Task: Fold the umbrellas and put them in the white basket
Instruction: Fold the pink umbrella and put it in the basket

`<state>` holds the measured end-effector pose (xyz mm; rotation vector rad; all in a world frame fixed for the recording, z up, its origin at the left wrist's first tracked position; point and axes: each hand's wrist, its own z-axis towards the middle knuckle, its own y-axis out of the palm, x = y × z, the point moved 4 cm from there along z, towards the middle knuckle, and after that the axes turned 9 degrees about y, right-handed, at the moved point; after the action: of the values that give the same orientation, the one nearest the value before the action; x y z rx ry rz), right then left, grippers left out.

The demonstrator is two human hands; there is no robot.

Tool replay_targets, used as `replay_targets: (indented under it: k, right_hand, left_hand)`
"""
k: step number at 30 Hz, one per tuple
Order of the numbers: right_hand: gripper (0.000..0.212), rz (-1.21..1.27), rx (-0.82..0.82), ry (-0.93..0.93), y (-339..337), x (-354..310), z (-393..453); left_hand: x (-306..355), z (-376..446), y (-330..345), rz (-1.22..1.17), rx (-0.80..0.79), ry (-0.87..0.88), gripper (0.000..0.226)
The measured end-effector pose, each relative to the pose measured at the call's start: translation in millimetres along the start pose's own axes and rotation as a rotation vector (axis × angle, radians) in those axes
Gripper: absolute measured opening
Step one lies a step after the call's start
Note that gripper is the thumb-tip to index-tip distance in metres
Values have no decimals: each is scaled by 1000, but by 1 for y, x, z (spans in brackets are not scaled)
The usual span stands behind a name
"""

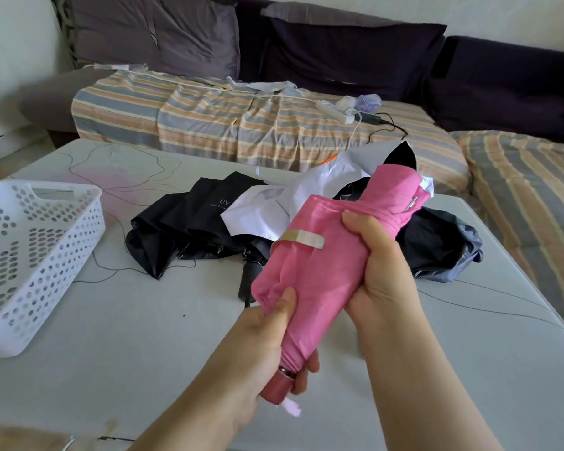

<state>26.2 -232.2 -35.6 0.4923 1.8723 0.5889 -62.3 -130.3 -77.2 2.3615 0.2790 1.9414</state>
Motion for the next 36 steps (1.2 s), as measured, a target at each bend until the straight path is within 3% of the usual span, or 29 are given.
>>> replay_targets:
  k: [3,6,12,13,15,16,17,19,21,28,30,32,34,35,36]
  right_hand:
    - [10,-113,124,-108,-3,-13,-2]
    - [11,-148,230,-184,-7,-22,0]
    - [6,-96,76,-157,-2,-19,2]
    - [17,-124,61,-152,-1,-18,1]
    - [73,-259,87,-100,0,-11,0]
    - [88,-323,121,-65,1,-3,-2]
    - [86,-358,137,-41,2,4,-4]
    - [57,-340,112,-17,6,19,-5]
    - [36,-286,129,-53,8,25,-5]
    - [21,-191,184,-133,4,17,-4]
    - [19,-179,144,-119,5,17,-4]
    - [18,-194,86,-110,8,18,-4]
    - [16,-230,32,-124,11,18,-5]
    - [16,-250,19,-136,12,18,-5]
    - [17,-270,21,-149,11,17,-4]
  left_hand:
    - [4,-2,-1,97,118,99,57]
    - [7,-7,-2,227,162,212,60]
    - [8,-5,-4,225,176,240,58]
    - [7,-4,-7,239,201,237,58]
    - [9,-2,-12,336,269,262,63]
    - [9,-1,-15,414,312,295,68]
    - [9,-1,-18,482,342,321,76]
    - [7,-2,-18,623,378,341,89]
    - [2,1,-16,683,380,318,83]
    - [-4,0,-12,-50,75,3,47]
    - [-15,13,-23,-194,121,-63,29]
    - [-20,20,-30,-345,155,33,81]
    - [-3,17,-29,-264,189,55,60]
    - [4,12,-27,-115,286,90,47]
    - [10,1,-32,83,381,229,39]
